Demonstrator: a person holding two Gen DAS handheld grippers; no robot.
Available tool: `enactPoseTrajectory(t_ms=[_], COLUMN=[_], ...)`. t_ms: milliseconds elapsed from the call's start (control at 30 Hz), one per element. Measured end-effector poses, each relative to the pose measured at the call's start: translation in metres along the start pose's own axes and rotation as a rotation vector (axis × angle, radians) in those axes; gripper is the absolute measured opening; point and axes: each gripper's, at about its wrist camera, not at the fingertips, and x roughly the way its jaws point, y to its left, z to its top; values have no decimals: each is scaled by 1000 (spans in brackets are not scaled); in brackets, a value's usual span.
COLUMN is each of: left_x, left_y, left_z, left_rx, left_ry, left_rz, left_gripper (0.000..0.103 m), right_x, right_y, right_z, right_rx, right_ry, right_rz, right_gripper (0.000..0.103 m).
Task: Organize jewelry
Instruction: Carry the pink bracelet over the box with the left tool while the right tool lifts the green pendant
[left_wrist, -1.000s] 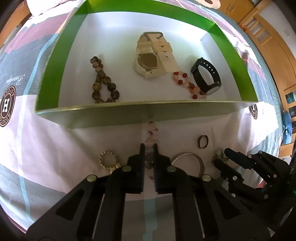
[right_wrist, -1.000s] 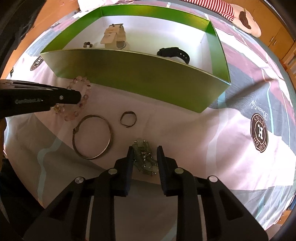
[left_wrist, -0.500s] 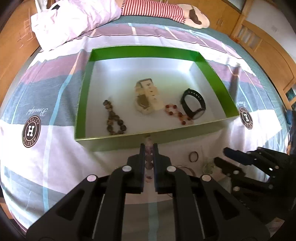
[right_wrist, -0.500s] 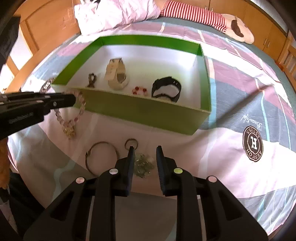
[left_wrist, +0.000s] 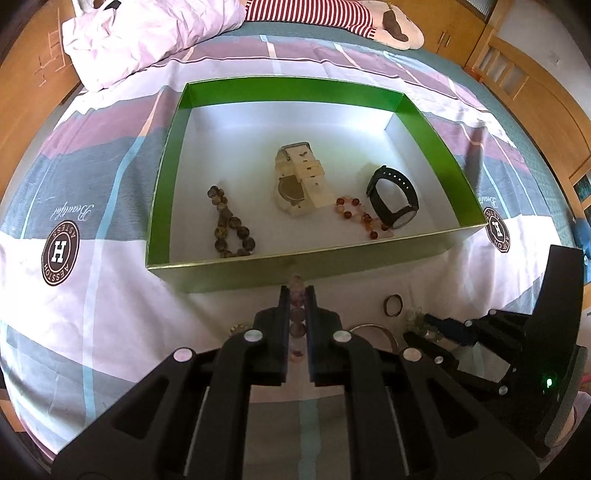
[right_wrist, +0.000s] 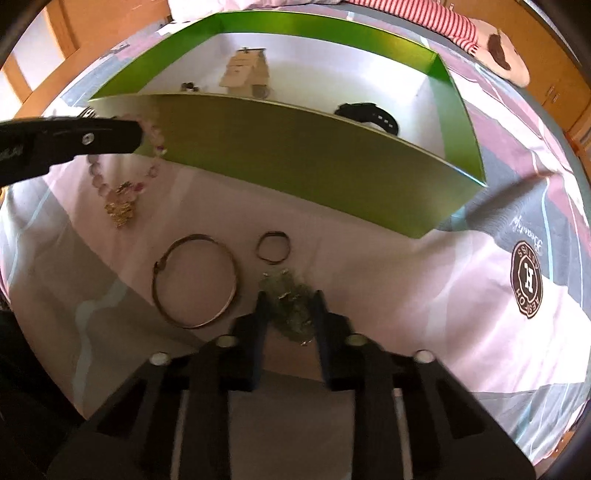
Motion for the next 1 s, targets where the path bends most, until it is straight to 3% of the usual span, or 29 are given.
enactPoseTrajectory(t_ms=[33, 133, 433, 1000], left_x=[0, -4, -27, -53], left_y=[-1, -1, -6, -3], left_z=[0, 1, 3, 5], left_rx=[1, 0, 13, 1], left_ry=[-2, -16, -109, -172], left_rz=[2, 2, -1, -28], left_gripper=[8, 8, 8, 8], right_x=[-4, -15, -36, -71], right_y=[1, -1, -12, -10], right_z=[1, 4, 15, 11], right_rx=[-1, 17, 52, 59], right_ry=[-16, -57, -160, -267], right_rz=[1, 21, 46, 95], right_gripper=[11, 9, 8, 8])
